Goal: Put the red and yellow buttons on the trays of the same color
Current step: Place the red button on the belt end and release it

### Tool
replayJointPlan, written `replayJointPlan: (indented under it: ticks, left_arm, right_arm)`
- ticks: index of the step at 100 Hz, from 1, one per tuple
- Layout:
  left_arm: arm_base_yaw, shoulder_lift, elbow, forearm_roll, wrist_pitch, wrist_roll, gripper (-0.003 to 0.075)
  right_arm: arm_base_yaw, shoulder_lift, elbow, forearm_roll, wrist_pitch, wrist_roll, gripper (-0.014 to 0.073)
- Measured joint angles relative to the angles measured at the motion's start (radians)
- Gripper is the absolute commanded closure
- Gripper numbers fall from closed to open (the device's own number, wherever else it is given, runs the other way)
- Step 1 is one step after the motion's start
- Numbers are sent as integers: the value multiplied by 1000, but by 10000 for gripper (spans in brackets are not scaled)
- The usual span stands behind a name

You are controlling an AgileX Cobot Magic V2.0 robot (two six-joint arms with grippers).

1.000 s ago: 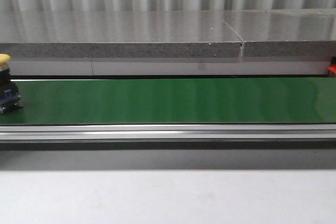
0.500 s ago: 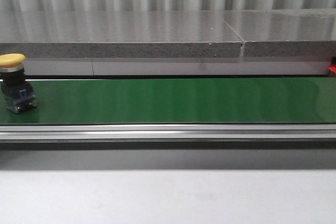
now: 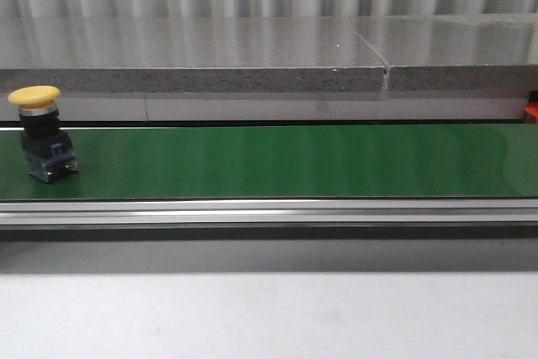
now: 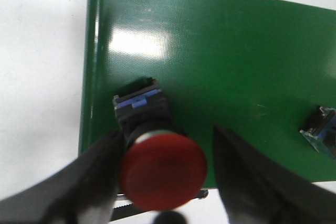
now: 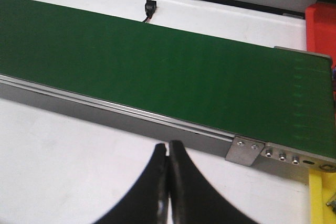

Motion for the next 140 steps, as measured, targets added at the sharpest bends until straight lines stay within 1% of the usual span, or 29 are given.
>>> replayJointPlan:
  ticks: [6, 14, 22, 31, 36, 43, 44, 45, 48, 50, 51, 52, 53, 54, 55, 57, 58, 61, 77, 91, 113, 140]
  left_arm:
    - [0, 0, 0, 0, 0, 2, 155]
    - [0, 0, 0, -3, -10, 10, 155]
    - [0, -15, 0, -21, -51, 41, 155]
    - [-3, -51, 0, -48, -105, 92, 169]
    - [-13, -85, 0, -56, -127, 118, 204]
    - [-33, -130, 0, -55, -150, 142, 309]
    - [-35, -134, 0, -57, -151, 142, 353]
    - [-40, -138, 0, -56, -155, 144, 353]
    - [-51, -160, 3, -58, -163, 148, 439]
    - [-59, -173, 5, -60, -169, 151, 477]
    - [-62, -177, 5, -60, -171, 151, 517]
    - [-68, -181, 7, -62, -176, 151, 538]
    - [-70, -190, 10, -62, -179, 153, 580]
    - [-73, -194, 10, -62, -184, 153, 600]
    - [-79, -202, 15, -62, -187, 153, 643]
    - [-87, -215, 22, -62, -194, 155, 685]
    - [-90, -219, 24, -62, -197, 155, 745]
    - [-101, -236, 35, -63, -209, 156, 737]
    - [-170, -338, 129, -48, -280, 158, 741]
    - [-222, -445, 239, -14, -379, 153, 741]
    - [-276, -586, 391, 83, -491, 97, 741]
    - [-310, -778, 605, 127, -611, 68, 741]
  right_arm:
    - [0, 0, 0, 0, 0, 0, 662]
    - [0, 0, 0, 0, 0, 0, 662]
    - [0, 0, 0, 0, 0, 0, 662]
    - [0, 0, 0, 0, 0, 0, 662]
    - [0, 0, 0, 0, 0, 0, 662]
    - [0, 0, 0, 0, 0, 0, 662]
    - [0, 0, 0, 0, 0, 0, 662]
    - [0, 0, 0, 0, 0, 0, 662]
    - [0, 0, 0, 0, 0, 0, 662]
    - [0, 0, 0, 0, 0, 0, 662]
    - [0, 0, 0, 0, 0, 0, 662]
    - [0, 0, 0, 0, 0, 0, 662]
    - [0, 0, 0, 0, 0, 0, 662]
    - [0, 0, 0, 0, 0, 0, 662]
    - [0, 0, 0, 0, 0, 0, 662]
    - [0, 0, 0, 0, 0, 0, 662]
    - [0, 0, 0, 0, 0, 0, 662]
    - [0, 0, 0, 0, 0, 0, 662]
    - [0, 0, 0, 0, 0, 0, 662]
    - [0, 0, 0, 0, 0, 0, 662]
    - [0, 0, 0, 0, 4, 0, 662]
    - [0, 0, 0, 0, 2, 0, 662]
